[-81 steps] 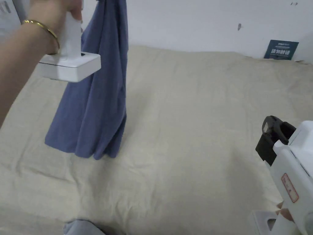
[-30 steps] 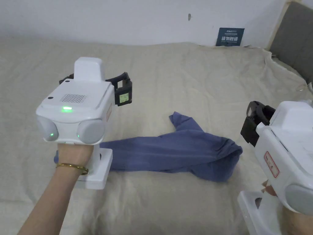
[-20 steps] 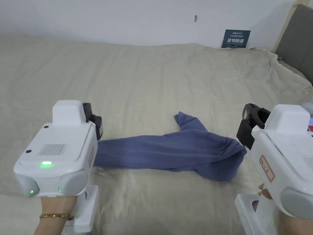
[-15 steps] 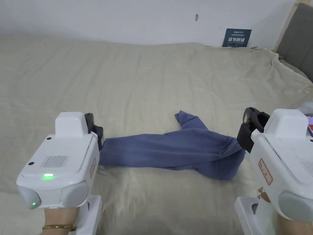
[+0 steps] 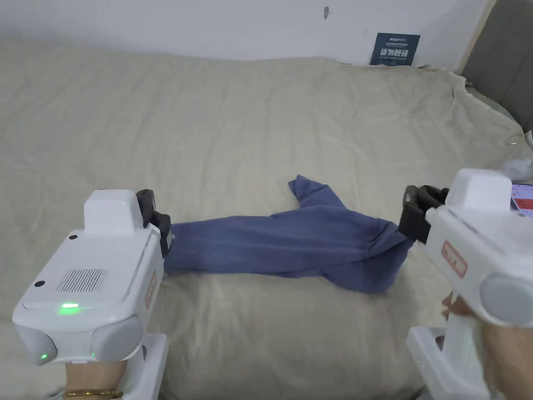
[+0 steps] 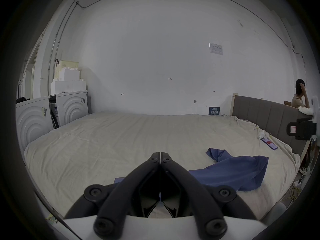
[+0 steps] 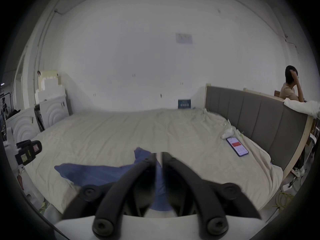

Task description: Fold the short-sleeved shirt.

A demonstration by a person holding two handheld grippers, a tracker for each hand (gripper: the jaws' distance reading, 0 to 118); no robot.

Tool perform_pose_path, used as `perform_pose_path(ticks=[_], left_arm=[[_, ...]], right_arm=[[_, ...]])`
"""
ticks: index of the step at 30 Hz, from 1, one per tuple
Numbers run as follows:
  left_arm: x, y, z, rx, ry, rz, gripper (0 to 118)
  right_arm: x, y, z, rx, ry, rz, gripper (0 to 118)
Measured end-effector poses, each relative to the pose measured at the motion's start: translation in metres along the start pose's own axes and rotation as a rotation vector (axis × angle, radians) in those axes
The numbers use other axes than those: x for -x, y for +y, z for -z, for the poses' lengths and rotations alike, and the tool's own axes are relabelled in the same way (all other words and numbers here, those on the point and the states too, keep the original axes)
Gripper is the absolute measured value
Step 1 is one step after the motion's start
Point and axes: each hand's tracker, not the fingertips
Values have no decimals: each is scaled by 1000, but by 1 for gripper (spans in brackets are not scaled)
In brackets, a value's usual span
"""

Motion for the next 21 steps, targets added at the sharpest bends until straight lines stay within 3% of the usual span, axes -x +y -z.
perform_pose_path(ticks=[1,2,3,4,8,12,15,17,21], left_arm=[[0,0,-1,-2,0,-3,0],[1,2,0,-7,3,-8,0],[1,2,-1,-11,6,-12,0],[1,3,-1,-11,8,-16,0],[5,4,3,-11,8,-25,0],[6,5,6,-9,7,-25,0],[7,4,12,1,11,-22,0],[7,3,16,13,13,-24,0],[6,0,23,35,15,-21,0]], right_arm=[[-8,9,10,57,7,-11,56],[-15,16,22,94,19,14,83],[-21,22,32,138,11,13,98],[-25,28,42,185,-6,13,101],[-41,34,92,456,-7,-41,102],[-56,15,135,658,-52,-3,102],[-64,-2,157,714,-94,74,94],[-67,-12,166,715,-99,122,82],[-63,-35,184,755,-121,146,72]])
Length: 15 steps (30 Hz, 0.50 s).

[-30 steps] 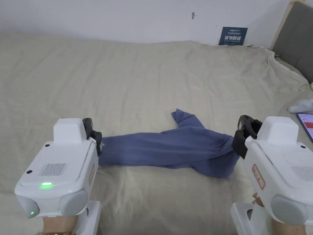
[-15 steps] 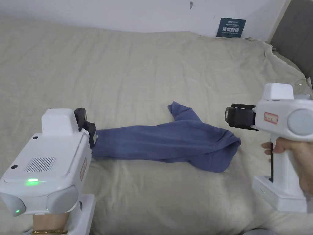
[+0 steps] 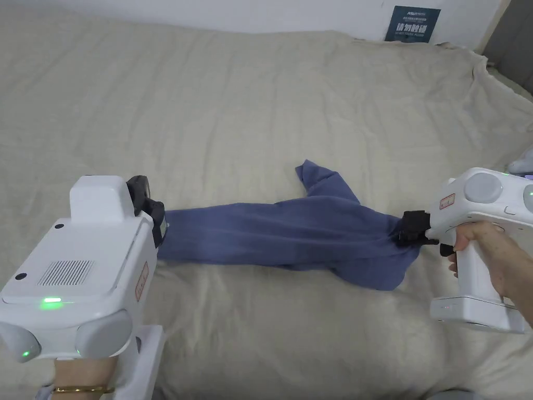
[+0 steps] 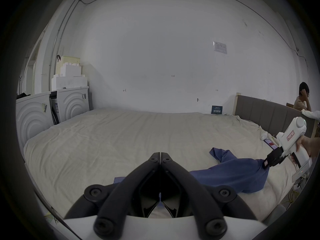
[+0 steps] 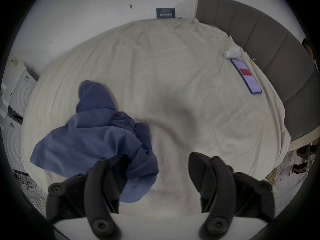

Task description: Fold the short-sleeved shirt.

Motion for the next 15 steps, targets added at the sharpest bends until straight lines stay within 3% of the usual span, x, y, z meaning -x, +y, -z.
perform_pose_path(ticks=[5,6,9,12,14,15], left_arm=[[-3,-4,7,26,2,14,0],[-4,-5,9,31,1,18,0],[-5,-6,11,45,4,22,0],[-3,-6,15,66,4,0,0],[3,-3,23,109,5,-14,0],[6,1,28,153,-11,-18,5]], right_arm=[[5,-11,32,25,-20,9,56],[5,-13,36,28,-10,24,50],[6,-15,35,16,80,93,14],[12,-13,30,9,27,-8,9],[12,-13,25,3,29,-2,9],[12,-14,21,-6,32,7,9]])
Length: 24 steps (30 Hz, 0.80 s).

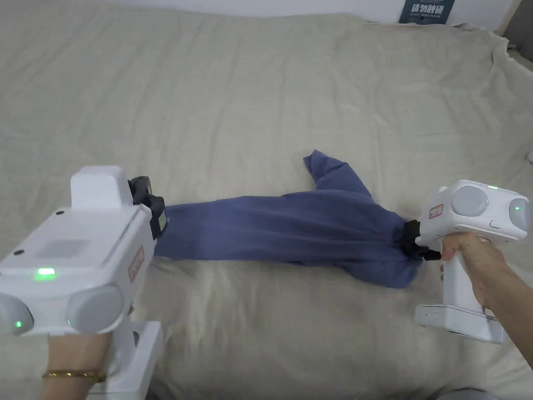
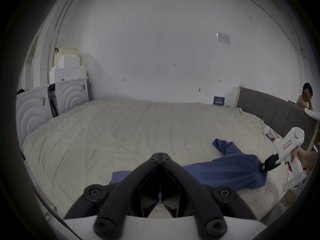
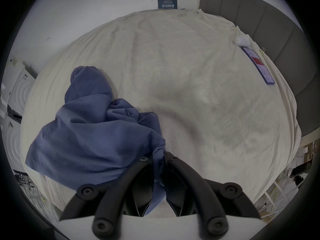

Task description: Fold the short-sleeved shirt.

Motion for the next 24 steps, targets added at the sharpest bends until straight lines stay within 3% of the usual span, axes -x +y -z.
perform_pose_path(ticks=[2,4,5,6,12,18,21,24], left_arm=[[13,14,14,57,-17,-55,37],[27,30,30,130,9,-134,95],[34,38,39,174,34,-162,112],[39,47,46,195,43,-167,118],[74,68,109,449,87,-66,118],[96,33,147,710,195,36,118],[97,12,154,721,224,23,100],[95,-4,153,768,165,-73,77]], right_arm=[[-2,4,-7,-28,2,-10,9],[1,5,-17,-57,-3,-46,9],[2,7,-20,-70,-3,-63,9],[3,7,-25,-81,-4,-82,9],[6,11,-36,-109,5,-113,9],[1,9,-31,-95,14,-97,9],[2,7,-29,-88,9,-98,9],[3,8,-27,-84,4,-98,9]])
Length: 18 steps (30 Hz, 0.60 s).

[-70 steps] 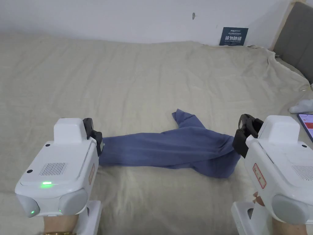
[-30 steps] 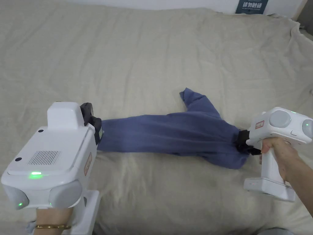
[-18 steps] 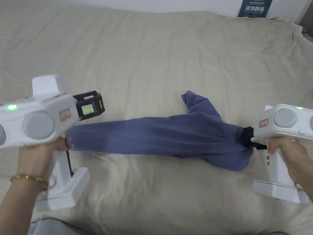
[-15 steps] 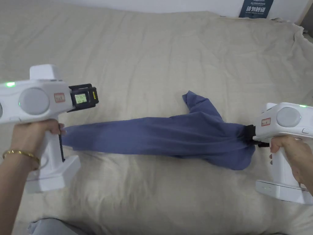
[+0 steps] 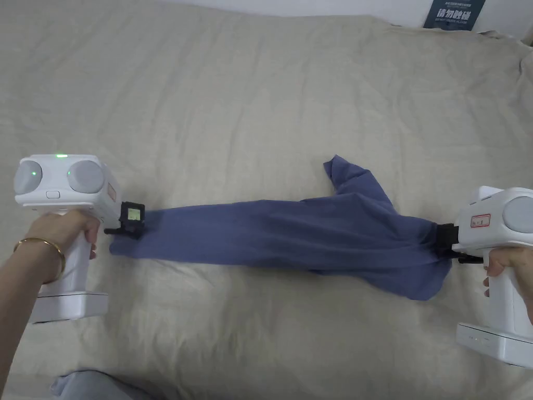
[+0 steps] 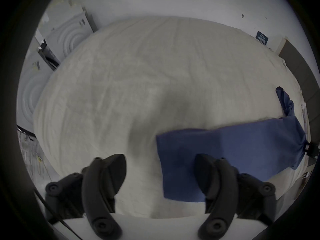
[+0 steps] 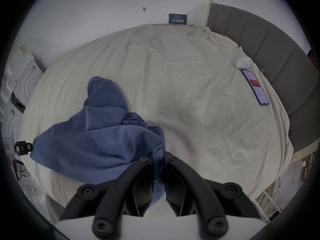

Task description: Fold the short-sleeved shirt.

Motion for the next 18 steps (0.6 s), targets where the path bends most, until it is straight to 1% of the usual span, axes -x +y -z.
perform_pose_path(ticks=[2,3,4,6,7,9,10,13,15,18], left_arm=[[-2,-6,5,5,-57,-15,27],[-3,-8,7,1,-83,-31,6],[-6,-11,8,-5,-107,-56,1],[-8,-14,9,-19,-46,-6,0],[-10,-14,6,-21,-50,8,0],[-6,-14,-3,-42,-63,-7,0],[-4,-12,-10,-82,-81,-36,0],[7,-8,-45,-205,-104,-66,0],[16,-2,-76,-288,-148,-89,0],[29,3,-123,-424,-183,-143,0]], right_arm=[[1,0,2,3,-2,3,9],[1,1,2,3,-3,5,9],[1,1,2,2,-3,7,9],[2,0,1,-2,-7,6,9],[2,-1,0,-4,-7,6,9],[1,-2,-6,-16,-1,12,9],[-1,-1,-11,-21,11,20,9],[-8,3,-34,-72,79,60,9],[-12,7,-57,-120,139,85,9],[-17,13,-94,-196,194,99,9]])
